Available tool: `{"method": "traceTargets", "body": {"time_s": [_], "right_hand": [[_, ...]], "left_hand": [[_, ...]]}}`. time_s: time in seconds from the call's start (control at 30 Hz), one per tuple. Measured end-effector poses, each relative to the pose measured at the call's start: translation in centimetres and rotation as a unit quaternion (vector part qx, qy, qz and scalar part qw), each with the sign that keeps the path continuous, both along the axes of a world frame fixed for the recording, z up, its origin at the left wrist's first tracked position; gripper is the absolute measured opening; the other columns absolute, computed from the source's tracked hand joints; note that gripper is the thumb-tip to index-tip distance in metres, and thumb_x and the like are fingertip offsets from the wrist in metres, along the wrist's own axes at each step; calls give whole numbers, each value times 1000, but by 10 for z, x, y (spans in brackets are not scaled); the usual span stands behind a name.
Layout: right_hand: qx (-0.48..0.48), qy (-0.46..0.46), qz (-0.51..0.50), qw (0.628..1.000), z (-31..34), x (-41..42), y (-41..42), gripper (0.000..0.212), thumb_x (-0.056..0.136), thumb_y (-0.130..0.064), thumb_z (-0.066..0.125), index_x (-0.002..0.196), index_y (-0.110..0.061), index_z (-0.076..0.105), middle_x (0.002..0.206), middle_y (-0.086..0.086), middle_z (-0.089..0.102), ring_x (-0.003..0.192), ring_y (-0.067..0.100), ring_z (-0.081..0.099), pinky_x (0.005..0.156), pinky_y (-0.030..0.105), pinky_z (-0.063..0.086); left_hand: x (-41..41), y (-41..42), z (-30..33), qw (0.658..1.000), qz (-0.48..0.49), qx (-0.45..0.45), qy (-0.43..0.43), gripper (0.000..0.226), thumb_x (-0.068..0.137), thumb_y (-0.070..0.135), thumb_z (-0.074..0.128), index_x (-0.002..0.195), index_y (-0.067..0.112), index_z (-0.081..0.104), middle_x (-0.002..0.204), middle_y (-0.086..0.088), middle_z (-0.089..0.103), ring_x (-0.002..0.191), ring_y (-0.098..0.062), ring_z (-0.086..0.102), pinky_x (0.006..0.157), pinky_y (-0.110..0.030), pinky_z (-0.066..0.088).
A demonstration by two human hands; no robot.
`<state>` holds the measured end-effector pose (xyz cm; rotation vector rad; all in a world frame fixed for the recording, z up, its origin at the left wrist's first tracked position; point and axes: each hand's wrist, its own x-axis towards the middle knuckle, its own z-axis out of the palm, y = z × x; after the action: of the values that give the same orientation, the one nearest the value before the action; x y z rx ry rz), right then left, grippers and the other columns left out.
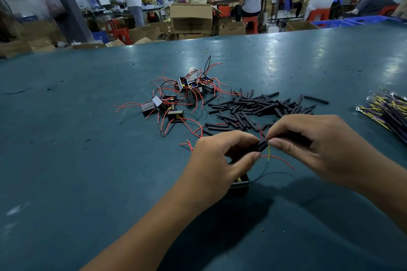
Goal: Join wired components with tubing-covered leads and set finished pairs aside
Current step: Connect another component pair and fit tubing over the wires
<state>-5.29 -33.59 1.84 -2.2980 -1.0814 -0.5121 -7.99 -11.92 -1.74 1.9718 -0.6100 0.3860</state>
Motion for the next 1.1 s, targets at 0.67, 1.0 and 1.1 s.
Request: {"method": "traceTargets", "body": {"time_s": [0.67,1.0,1.1], "right_hand": [[69,-59,-62,994,-11,-7,16,18,94,-22,59,106,-11,67,98,-4,63,91,10,58,85,14,41],[111,-157,-69,979,-12,-17,25,17,95,-12,58,84,-4,68,77,3,59,71,22,54,72,29,44],[108,-100,-60,987,-16,-21,31,21,96,-20,56,82,-10,69,73,-3,61,67,14,55,67,26,44]], "left_hand": [[0,1,3,994,65,65,-61,10,95,10,62,88,10,70,71,7,68,62,-5,64,61,-31,54],[9,11,6,985,83,-108,103,8,85,15,78,78,17,74,64,5,59,59,-10,49,58,-20,40],[9,10,8,985,62,-128,96,6,82,19,80,81,15,75,60,7,57,57,-12,44,55,-26,37]]}}
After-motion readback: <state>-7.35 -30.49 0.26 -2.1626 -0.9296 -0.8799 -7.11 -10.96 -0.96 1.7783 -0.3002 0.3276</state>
